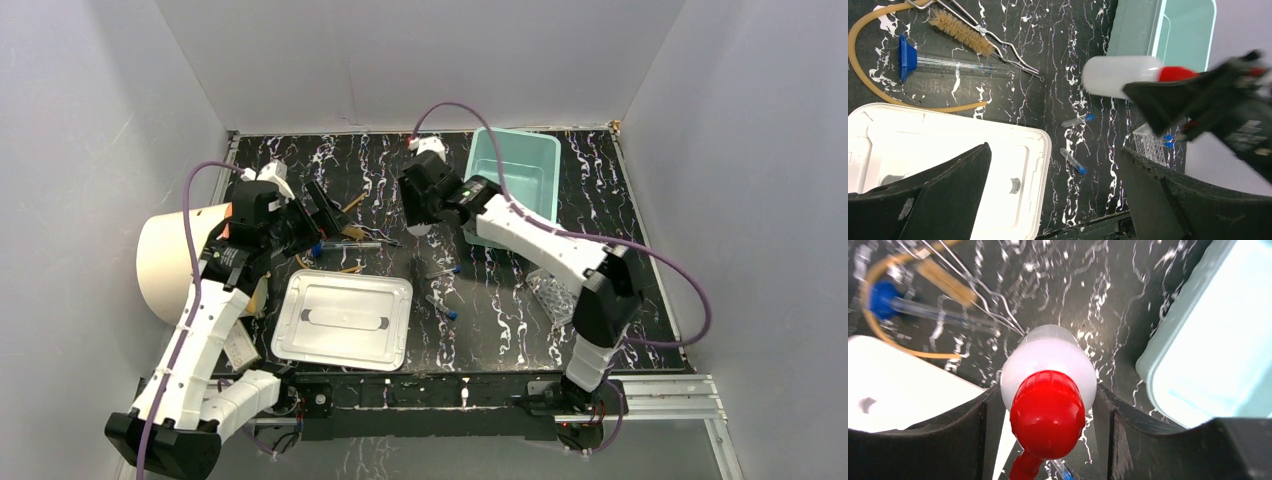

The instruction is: Organize the chemistry lab equipment

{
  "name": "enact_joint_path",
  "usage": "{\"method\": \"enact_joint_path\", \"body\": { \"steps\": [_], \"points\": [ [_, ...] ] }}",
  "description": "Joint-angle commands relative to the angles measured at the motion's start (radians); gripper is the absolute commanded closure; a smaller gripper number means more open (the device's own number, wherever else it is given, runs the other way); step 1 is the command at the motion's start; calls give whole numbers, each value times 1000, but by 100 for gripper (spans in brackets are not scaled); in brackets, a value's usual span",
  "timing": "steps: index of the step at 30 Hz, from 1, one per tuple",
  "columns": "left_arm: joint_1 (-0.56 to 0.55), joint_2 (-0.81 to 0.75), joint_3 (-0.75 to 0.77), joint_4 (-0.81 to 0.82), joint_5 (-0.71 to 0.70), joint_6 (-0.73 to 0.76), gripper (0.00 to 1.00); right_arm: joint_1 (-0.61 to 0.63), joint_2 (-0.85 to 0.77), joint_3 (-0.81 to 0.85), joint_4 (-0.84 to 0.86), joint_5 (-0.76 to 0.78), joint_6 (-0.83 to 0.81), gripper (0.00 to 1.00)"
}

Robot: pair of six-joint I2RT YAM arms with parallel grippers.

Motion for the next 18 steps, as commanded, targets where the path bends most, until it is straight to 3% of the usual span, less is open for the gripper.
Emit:
{"method": "enact_joint_path", "body": {
  "steps": [1,10,18],
  "points": [
    [-3,-45,13,-27,2,4,2,-52,-166,96,43,-4,-63,52],
    [-3,-44,2,-26,20,-20,2,-325,-309,55,22,-13,-93,51],
    [-3,-9,14,-22,39,-23,2,-499,-210,43,20,-67,-105,51]
  ]
}}
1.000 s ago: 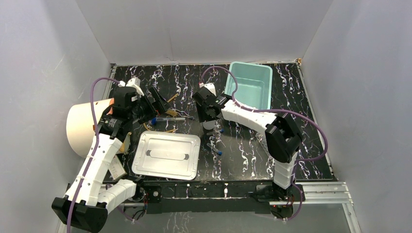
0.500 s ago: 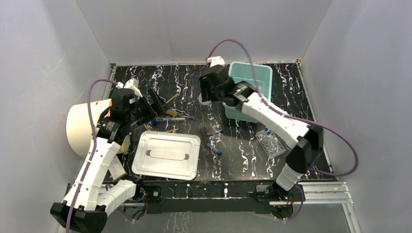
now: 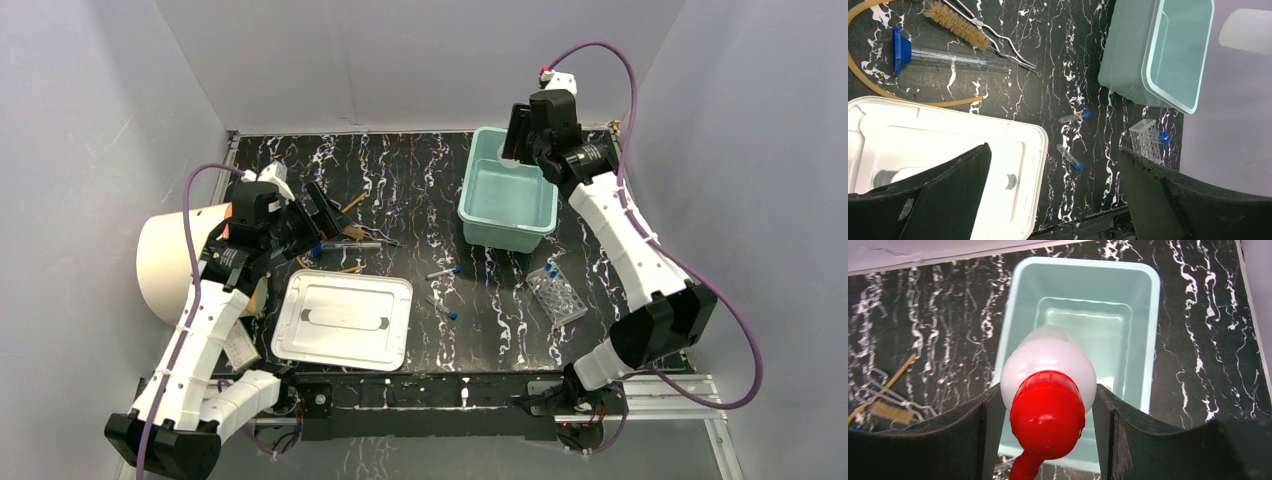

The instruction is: Organize the chemistry lab equipment

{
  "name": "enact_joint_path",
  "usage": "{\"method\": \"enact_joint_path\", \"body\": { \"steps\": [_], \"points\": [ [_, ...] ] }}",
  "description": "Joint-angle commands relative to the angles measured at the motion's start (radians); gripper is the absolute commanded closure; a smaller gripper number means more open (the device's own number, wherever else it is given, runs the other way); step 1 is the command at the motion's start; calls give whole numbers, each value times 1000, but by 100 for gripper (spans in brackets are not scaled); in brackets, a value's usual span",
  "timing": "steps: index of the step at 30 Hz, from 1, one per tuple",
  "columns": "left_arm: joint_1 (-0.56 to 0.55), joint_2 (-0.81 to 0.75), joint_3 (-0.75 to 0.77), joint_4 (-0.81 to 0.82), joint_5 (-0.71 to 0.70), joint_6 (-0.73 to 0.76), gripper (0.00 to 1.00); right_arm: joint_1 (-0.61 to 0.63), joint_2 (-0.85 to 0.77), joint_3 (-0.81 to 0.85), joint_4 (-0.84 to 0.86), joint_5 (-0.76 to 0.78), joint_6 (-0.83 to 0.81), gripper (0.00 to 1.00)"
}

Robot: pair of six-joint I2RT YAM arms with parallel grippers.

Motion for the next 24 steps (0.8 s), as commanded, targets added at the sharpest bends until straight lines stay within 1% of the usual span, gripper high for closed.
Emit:
{"method": "enact_joint_path", "body": {
  "steps": [1,8,13,21,24],
  "points": [
    [-3,10,14,-5,29,-6,2,-64,98,17,16,-47,-25,51],
    [-3,18,14,-3,58,17,2,-98,316,130,31,-74,-58,51],
    [-3,29,8,-3,79,20,2,-102,469,259,30,-67,-84,51],
    [-2,37,1,-4,86,19,2,-101,742,589,-129,-30,-121,51],
    [-3,31,-7,-10,90,19,2,-102,786,652,-167,-38,-130,51]
  ]
}}
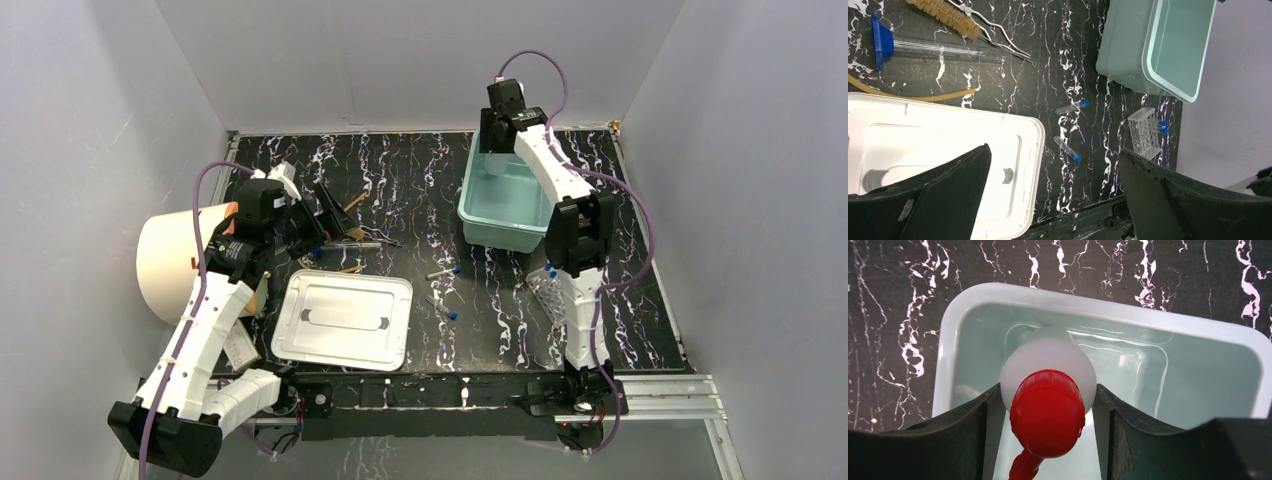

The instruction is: Organize the chemistry lab equipment

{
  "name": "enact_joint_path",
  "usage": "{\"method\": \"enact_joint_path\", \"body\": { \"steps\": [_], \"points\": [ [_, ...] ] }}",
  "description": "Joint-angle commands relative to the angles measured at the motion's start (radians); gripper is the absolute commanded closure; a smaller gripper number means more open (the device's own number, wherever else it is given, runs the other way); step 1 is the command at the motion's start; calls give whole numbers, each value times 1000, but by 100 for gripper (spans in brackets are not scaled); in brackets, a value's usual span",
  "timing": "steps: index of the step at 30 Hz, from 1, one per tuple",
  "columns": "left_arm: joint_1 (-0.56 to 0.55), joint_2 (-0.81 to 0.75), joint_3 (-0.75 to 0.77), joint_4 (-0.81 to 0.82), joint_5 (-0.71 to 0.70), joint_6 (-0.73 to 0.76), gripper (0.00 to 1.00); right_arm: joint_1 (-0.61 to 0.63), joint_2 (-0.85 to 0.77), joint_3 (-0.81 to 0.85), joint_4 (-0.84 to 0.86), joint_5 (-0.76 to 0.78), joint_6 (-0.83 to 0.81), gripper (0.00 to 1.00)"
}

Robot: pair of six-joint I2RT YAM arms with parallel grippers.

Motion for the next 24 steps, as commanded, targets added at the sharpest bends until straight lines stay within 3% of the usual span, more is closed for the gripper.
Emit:
{"method": "enact_joint_path", "body": {
  "steps": [1,21,24],
  "points": [
    [-3,-18,-10,-10,32,10,2,-2,40,104,-73,-5,-36,51],
    [-3,-21,-5,-33,25,40,2,-4,99,85,-118,-57,-24,43],
    [-3,-7,0,-35,13,47,2,-4,91,82,-101,-60,-22,37]
  ]
}}
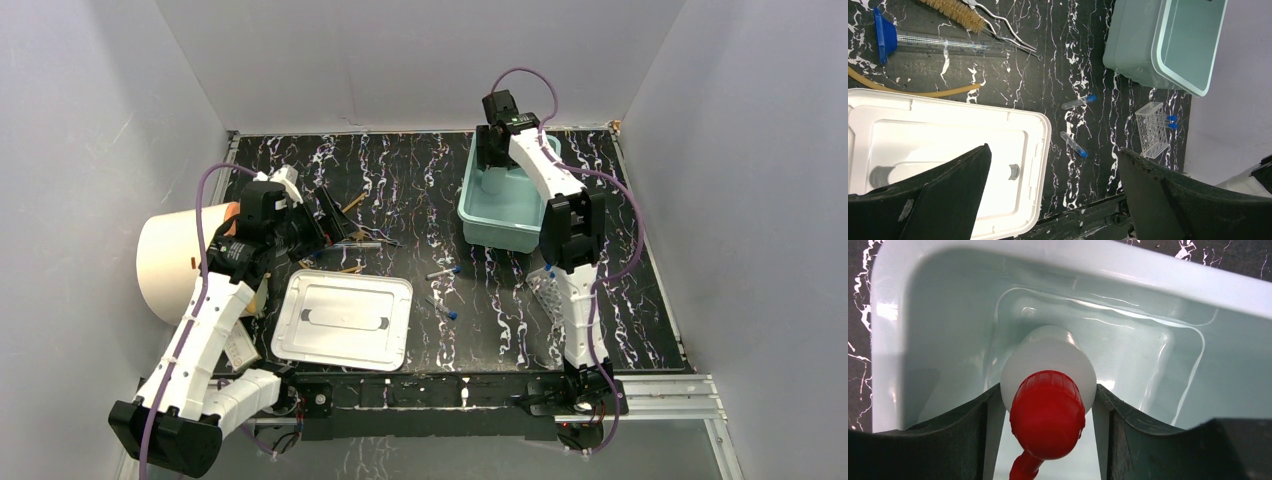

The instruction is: Organize the chemistry lab equipment

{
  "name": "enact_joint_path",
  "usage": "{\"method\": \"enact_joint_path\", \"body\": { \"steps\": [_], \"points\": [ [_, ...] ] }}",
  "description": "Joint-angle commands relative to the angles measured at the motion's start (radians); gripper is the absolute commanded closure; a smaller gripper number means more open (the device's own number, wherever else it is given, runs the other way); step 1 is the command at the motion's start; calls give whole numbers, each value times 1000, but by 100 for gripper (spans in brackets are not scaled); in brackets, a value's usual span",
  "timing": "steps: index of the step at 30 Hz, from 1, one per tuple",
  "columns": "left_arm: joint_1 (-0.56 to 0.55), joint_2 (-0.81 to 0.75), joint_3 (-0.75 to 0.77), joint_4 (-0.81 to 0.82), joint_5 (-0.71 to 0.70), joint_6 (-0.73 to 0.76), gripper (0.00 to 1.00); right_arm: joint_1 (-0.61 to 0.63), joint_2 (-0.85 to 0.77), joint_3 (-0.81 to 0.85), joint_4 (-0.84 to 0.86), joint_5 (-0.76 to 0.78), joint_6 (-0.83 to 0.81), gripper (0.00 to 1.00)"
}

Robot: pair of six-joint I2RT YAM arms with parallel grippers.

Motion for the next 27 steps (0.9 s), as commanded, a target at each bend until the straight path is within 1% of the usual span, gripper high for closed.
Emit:
{"method": "enact_joint_path", "body": {
  "steps": [1,3,6,8,10,14,19,21,24,27],
  "points": [
    [-3,5,29,-33,9,35,2,-5,-15,39,7,-7,3,34],
    [-3,16,49,-42,7,39,2,-4,-27,55,-6,-15,11,28],
    [-3,6,53,-41,4,38,2,-4,-71,46,-18,-17,24,24],
    [-2,-1,52,-41,6,38,2,-4,-114,15,-14,-27,29,22],
    [-2,-6,50,-41,17,38,2,-4,-169,-27,10,-73,6,20],
    [-3,-21,48,-40,30,23,2,-5,-282,-122,38,-89,-6,14],
    [-2,-48,41,-39,34,19,2,-1,-455,-254,53,-178,4,13],
    [-3,-54,37,-44,35,19,2,14,-535,-333,64,-205,10,14],
    [-3,-64,13,-38,39,1,2,87,-652,-463,101,-203,5,16],
    [-3,-66,-10,-19,62,-13,2,206,-745,-559,115,-151,17,18]
  ]
}}
